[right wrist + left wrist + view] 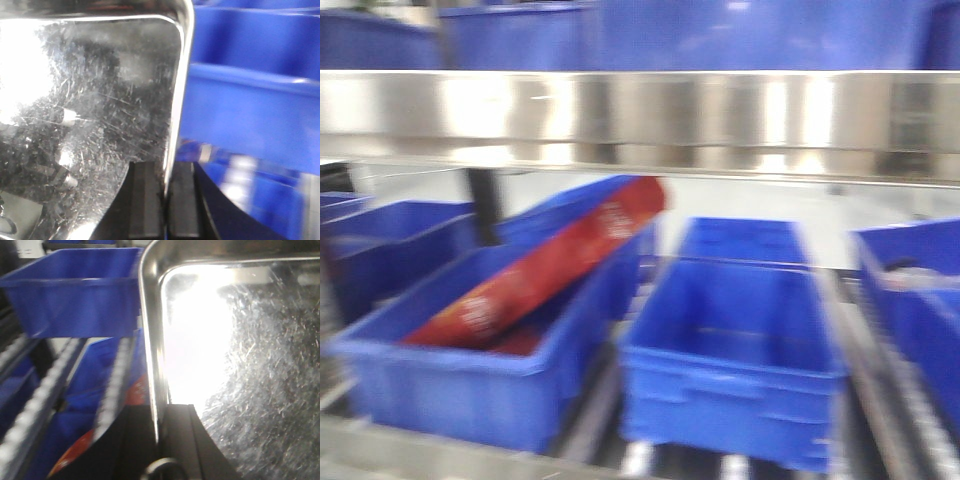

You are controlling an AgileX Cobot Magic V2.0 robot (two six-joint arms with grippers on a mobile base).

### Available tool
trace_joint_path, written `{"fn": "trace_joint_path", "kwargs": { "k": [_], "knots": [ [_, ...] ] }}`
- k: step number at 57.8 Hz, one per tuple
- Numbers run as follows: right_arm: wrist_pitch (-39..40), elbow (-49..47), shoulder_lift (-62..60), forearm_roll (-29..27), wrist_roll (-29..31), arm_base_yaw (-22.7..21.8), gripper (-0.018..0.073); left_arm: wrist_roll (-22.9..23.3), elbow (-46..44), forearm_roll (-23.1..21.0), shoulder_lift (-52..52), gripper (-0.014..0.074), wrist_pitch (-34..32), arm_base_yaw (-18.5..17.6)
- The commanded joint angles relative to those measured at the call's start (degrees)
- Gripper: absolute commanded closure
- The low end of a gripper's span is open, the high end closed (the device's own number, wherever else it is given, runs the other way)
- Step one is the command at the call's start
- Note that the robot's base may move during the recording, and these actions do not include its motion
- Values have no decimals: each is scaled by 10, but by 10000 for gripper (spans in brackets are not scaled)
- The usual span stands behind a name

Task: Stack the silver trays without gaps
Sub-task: 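Hold the silver tray with both grippers while the base drives away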

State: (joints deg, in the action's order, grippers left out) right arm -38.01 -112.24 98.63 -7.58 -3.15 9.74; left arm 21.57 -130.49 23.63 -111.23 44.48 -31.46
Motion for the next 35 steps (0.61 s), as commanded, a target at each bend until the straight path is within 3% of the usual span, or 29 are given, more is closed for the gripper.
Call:
{"fn": "trace_joint_path", "kwargs": {
  "k": [1, 35],
  "knots": [
    [25, -7, -10, 8, 11, 0, 638, -4, -6, 26, 12, 603, -9, 4],
    [25, -7, -10, 8, 11, 0, 638, -4, -6, 26, 12, 603, -9, 4]
  ]
}}
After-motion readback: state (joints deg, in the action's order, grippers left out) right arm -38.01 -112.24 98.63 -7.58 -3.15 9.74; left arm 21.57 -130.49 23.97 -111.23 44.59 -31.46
